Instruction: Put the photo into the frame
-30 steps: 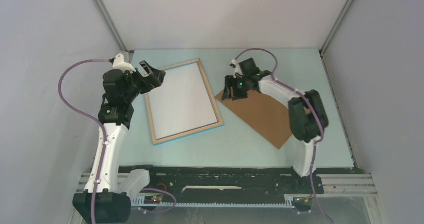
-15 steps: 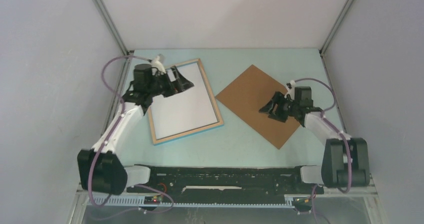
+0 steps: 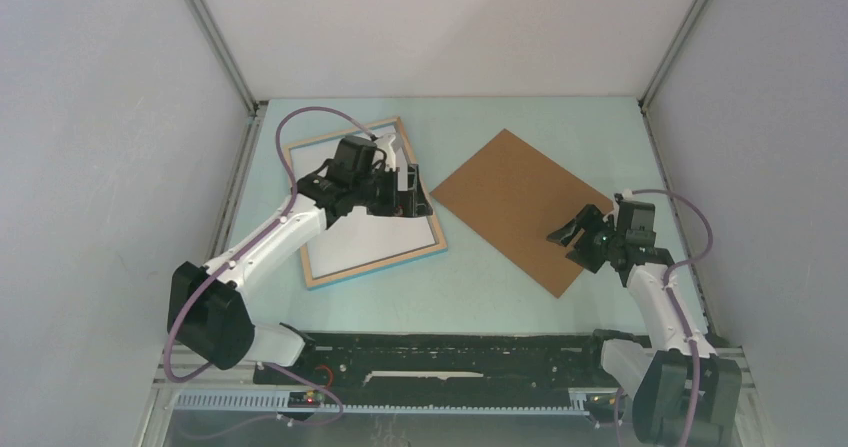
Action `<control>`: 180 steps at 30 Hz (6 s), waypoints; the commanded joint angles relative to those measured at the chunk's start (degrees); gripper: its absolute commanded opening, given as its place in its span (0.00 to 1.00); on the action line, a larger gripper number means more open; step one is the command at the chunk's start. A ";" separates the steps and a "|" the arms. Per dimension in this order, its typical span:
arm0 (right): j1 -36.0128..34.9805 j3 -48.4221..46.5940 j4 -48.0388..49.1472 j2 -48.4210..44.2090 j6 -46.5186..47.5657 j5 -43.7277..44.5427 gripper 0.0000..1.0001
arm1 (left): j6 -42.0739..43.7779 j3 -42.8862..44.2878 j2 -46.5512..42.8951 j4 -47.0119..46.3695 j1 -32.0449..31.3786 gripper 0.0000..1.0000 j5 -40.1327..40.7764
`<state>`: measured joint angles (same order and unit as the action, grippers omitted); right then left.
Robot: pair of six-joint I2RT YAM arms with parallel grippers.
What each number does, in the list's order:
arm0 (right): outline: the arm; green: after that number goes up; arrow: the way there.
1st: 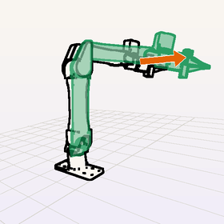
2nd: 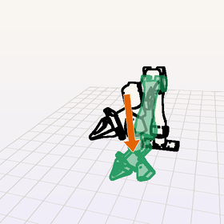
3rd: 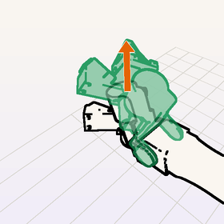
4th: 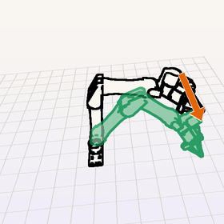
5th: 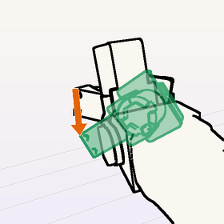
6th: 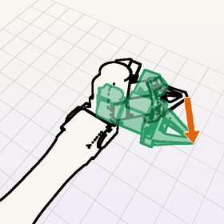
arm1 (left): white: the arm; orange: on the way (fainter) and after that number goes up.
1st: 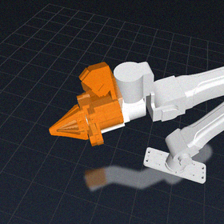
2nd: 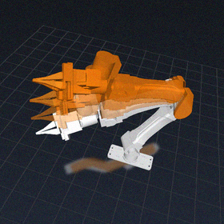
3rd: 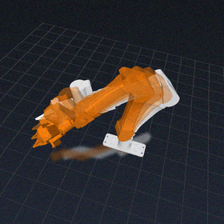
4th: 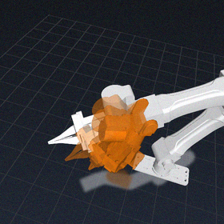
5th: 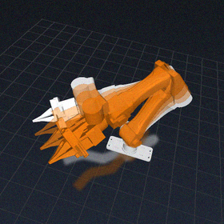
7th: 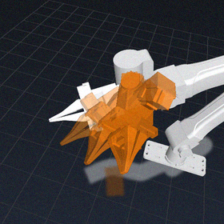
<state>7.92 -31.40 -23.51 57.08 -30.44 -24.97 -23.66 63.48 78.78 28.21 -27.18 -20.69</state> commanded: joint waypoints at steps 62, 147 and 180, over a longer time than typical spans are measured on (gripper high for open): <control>10.26 7.59 -1.07 -2.25 -8.04 16.79 0.71 | -4.68 43.48 54.83 0.27 -4.04 1.00 10.55; -13.11 -28.42 0.92 -6.66 2.24 31.88 0.00 | -7.46 12.43 30.90 -35.36 -2.96 1.00 3.99; -56.39 -24.99 0.99 -16.70 67.70 21.50 0.00 | -61.92 -9.72 -41.64 10.79 9.58 0.96 -0.85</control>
<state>-40.97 -59.48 -27.86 43.72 30.59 -11.25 -77.25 57.60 39.66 32.95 -19.62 -17.67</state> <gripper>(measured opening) 0.051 0.971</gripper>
